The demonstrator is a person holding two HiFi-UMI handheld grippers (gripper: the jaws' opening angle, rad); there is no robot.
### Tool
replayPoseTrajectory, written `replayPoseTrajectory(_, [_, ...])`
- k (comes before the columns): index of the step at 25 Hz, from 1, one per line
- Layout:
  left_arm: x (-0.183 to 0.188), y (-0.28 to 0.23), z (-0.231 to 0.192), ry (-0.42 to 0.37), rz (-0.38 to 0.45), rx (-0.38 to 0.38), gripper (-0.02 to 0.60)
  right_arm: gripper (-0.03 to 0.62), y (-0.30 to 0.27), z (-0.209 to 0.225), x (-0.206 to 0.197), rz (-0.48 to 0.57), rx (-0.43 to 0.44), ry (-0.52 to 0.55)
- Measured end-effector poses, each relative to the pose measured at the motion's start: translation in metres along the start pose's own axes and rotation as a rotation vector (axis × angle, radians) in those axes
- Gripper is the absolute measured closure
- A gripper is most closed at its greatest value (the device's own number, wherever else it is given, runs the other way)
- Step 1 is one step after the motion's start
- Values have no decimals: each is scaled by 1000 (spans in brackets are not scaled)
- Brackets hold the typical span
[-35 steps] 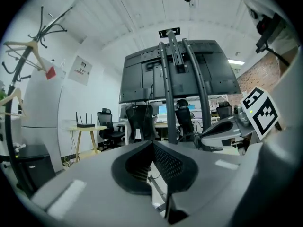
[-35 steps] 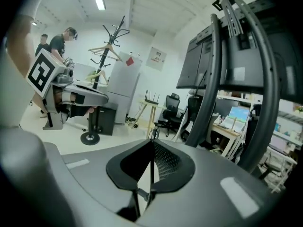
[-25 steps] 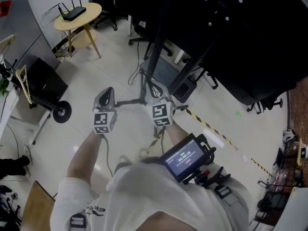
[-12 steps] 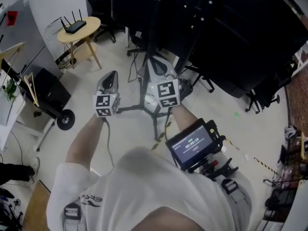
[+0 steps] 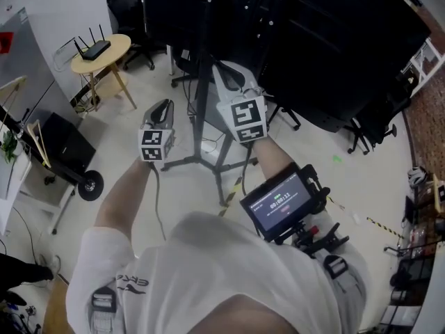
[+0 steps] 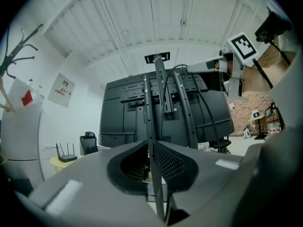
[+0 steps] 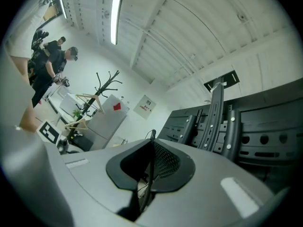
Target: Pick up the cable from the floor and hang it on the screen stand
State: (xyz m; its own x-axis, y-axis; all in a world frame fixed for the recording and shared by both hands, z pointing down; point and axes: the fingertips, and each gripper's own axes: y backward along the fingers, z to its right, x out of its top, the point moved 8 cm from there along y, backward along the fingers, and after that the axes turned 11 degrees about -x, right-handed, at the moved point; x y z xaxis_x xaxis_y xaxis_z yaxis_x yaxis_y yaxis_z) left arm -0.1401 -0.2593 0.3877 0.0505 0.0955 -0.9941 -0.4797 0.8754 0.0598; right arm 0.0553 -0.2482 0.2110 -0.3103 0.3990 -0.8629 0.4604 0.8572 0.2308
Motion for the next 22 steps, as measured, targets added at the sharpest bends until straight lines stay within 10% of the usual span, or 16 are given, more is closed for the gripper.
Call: replayPoseTrajectory(22, [-75,-103,18,-54,-207,-174,413,565,10,52,60,108,-97,-8])
